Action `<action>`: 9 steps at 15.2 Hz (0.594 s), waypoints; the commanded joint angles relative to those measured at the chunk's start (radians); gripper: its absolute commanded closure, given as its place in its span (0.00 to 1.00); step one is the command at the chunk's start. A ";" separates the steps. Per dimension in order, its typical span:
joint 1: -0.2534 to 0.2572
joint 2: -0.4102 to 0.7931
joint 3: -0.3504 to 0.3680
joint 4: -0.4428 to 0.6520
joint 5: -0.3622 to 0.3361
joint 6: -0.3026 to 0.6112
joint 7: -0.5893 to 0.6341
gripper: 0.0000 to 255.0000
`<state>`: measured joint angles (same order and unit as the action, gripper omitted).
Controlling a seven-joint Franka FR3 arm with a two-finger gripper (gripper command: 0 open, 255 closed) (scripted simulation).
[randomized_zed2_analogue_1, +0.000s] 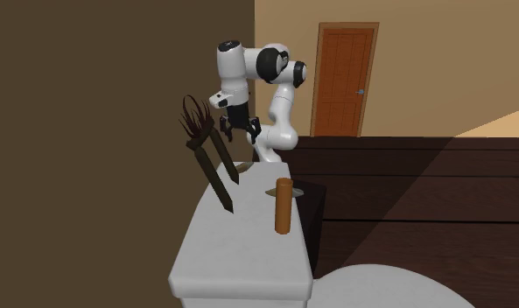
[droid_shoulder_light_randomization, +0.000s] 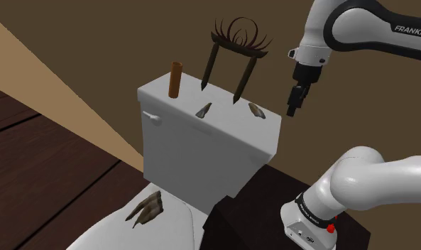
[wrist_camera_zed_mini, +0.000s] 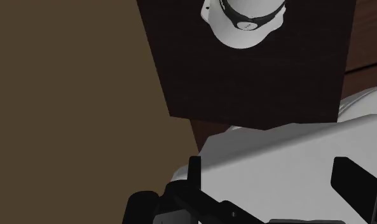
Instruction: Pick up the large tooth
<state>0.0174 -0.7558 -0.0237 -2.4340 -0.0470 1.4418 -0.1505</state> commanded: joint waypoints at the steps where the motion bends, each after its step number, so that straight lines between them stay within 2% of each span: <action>1: 0.000 0.000 0.000 0.000 0.000 0.000 0.000 0.00; 9: -0.053 0.058 0.257 0.051 0.193 0.060 0.541 0.00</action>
<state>-0.0256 -0.7120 0.2029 -2.4008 0.1248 1.4977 0.3149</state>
